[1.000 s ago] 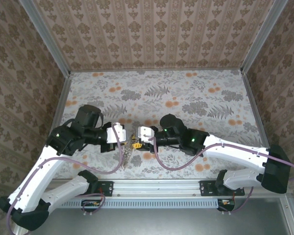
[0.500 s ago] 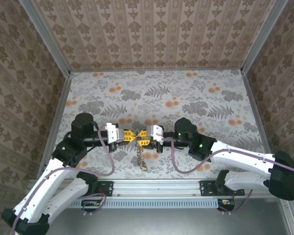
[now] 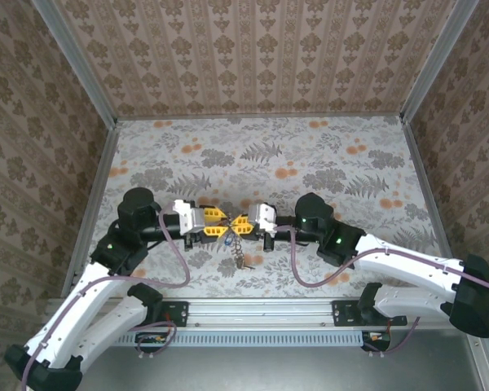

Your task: Put the keys on the keyring

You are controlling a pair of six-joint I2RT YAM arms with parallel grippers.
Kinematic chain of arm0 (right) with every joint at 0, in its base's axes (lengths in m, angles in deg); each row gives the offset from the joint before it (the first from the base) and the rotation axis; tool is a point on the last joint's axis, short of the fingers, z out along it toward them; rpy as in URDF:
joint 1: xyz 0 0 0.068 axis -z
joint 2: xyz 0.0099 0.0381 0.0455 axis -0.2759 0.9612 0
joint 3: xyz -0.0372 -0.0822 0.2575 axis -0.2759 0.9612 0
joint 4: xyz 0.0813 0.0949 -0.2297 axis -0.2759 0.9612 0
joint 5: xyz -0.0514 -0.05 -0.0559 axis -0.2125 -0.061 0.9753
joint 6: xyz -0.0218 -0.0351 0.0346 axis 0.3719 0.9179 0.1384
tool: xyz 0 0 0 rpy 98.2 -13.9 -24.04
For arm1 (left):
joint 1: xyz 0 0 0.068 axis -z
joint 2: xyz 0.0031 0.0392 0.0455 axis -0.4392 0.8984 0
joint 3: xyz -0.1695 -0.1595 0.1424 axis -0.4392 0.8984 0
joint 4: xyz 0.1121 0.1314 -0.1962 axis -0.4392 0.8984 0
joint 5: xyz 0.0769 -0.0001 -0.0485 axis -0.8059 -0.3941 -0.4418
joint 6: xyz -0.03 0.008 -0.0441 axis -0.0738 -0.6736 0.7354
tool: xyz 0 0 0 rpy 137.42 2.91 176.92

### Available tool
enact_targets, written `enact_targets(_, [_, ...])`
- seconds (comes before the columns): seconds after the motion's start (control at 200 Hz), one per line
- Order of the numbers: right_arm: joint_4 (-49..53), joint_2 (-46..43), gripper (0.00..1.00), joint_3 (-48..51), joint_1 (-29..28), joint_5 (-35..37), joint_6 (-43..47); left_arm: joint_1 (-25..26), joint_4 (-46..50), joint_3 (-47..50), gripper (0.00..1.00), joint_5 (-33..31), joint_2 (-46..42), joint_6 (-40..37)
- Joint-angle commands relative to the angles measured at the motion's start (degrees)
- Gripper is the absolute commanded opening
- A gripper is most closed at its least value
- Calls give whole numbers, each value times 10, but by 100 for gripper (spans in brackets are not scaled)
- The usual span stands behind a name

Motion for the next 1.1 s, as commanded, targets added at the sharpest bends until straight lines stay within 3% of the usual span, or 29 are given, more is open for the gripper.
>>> enact_targets(0.0, [163,-7,0,-61,-3,6,83,-1,136,-58,41,-38,1,-75])
enact_targets(0.14, [283,12,0,-119,-6,16,137,0,181,-73,44,-49,21,-93])
enact_targets(0.28, [386,45,0,-181,-12,45,175,7,197,-80,36,-35,49,-97])
enact_targets(0.56, [477,92,0,-261,-16,72,165,41,165,-65,27,-46,68,-87])
enact_targets(1.095, [464,108,0,-282,-17,54,104,60,139,-54,27,-99,103,-49])
